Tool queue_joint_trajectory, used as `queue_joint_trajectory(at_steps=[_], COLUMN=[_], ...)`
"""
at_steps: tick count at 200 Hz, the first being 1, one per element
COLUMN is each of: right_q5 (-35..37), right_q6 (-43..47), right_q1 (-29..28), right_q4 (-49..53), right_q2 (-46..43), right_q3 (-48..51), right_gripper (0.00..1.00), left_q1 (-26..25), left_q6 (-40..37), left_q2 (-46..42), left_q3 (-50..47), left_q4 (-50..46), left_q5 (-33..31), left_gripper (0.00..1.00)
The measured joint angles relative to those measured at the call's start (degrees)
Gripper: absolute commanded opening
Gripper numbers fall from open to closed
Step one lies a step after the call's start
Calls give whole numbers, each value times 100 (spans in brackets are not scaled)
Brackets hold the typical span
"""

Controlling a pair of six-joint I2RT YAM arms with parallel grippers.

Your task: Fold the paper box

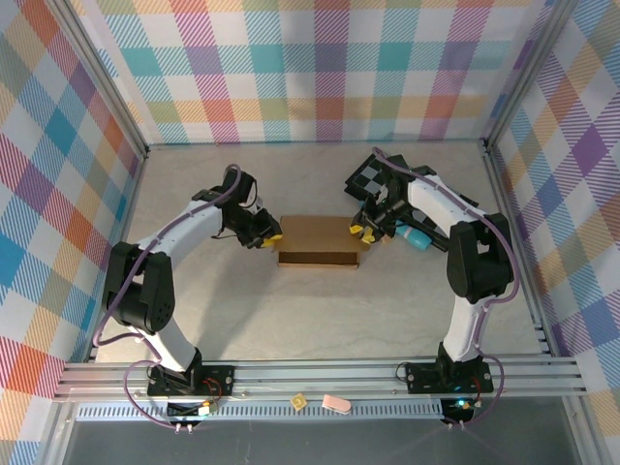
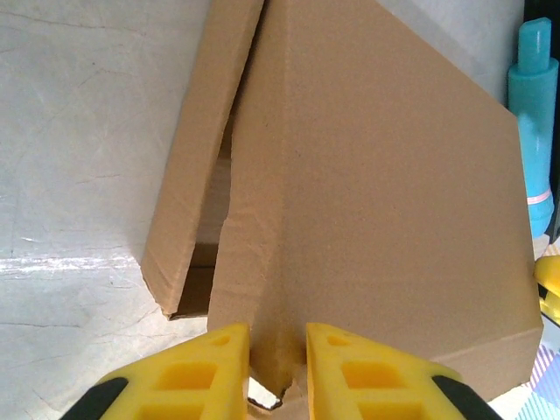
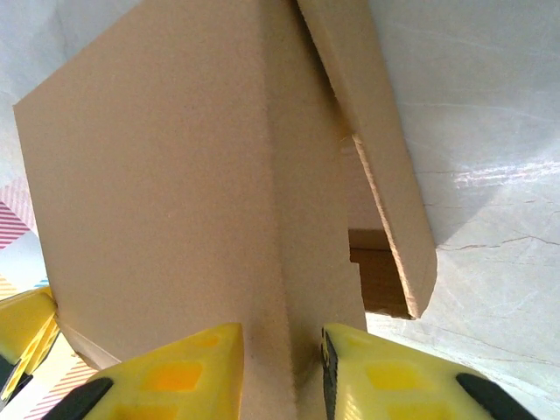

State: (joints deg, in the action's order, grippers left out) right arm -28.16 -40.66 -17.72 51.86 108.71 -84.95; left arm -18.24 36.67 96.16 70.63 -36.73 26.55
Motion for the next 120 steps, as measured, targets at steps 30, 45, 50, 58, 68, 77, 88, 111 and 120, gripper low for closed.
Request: queue_joint_trajectory(at_steps=[30, 45, 50, 58, 68, 77, 88, 111, 120], right_q5=[0, 2, 2, 2, 4, 9, 24, 50, 55], right_q6=[2, 2, 4, 4, 7, 9, 26, 68, 72], right_q1=[0, 0, 0, 0, 0, 0, 0, 0, 0], right_q4=[-70, -105, -116, -131, -146, -149, -149, -166, -173], right_q2=[0, 0, 0, 0, 0, 2, 11, 26, 26], right_q3=[125, 179, 197, 225, 254, 278, 289, 308, 328], right_gripper=[27, 26, 26, 26, 26, 26, 26, 25, 25], left_q1=[-28, -44, -48, -52, -63, -74, -83, -87, -92], left_q6=[-2, -4, -4, -4, -4, -4, -4, -9, -11], left_q2=[0, 0, 0, 0, 2, 2, 2, 15, 17], left_q3=[-83, -129, -155, -195, -249, -297, -337, -365, -374], left_q4=[57, 79, 96, 105, 114, 118, 118, 131, 136], left_q5=[-4, -4, -4, -4, -4, -4, -4, -2, -4], left_gripper=[20, 20, 19, 19, 19, 19, 19, 17, 17])
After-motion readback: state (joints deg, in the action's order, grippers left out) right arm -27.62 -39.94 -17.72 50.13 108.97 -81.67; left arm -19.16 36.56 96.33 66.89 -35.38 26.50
